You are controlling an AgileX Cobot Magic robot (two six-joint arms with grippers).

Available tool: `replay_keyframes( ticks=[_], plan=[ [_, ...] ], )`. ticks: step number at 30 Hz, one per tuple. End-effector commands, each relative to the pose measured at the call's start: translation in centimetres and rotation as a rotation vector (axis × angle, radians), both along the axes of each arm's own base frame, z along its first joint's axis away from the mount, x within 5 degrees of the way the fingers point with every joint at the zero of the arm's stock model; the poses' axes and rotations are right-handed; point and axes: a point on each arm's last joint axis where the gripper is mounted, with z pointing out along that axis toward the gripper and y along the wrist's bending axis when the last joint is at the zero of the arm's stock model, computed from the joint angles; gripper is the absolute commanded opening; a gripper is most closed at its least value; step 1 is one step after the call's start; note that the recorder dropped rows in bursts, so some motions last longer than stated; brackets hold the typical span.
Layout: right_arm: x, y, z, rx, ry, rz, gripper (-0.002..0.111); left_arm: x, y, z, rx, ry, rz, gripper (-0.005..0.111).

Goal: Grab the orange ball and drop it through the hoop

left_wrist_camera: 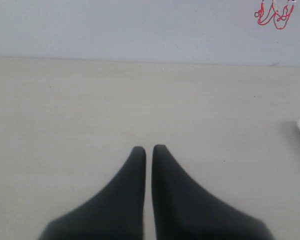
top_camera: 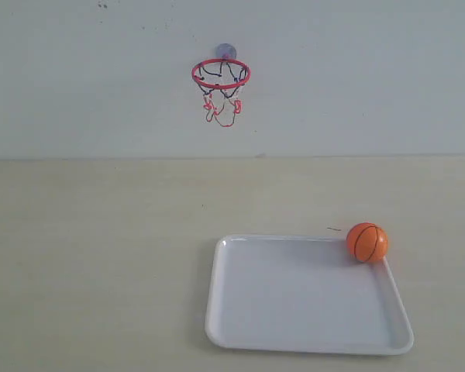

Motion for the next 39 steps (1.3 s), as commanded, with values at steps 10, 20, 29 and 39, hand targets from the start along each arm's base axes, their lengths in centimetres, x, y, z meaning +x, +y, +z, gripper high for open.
replay_keyframes(
  ticks=[10,20,29,39],
  plan=[
    [0.0,0.0,0.2,-0.001,-0.017,0.000,0.000,0.0,0.0,-0.1,-0.011,0.002,0.001,0.004],
    [0.0,0.0,0.2,-0.001,-0.017,0.000,0.000,0.0,0.0,-0.1,-0.011,0.002,0.001,0.004],
    [0.0,0.0,0.3,0.001,-0.036,-0.001,0.000,0.0,0.0,-0.1,-0.011,0.002,0.001,0.004],
    [0.3,-0.1,2.9,0.065,-0.319,-0.018,0.000,0.0,0.0,-0.1,-0.011,0.002,0.001,0.004]
  ],
)
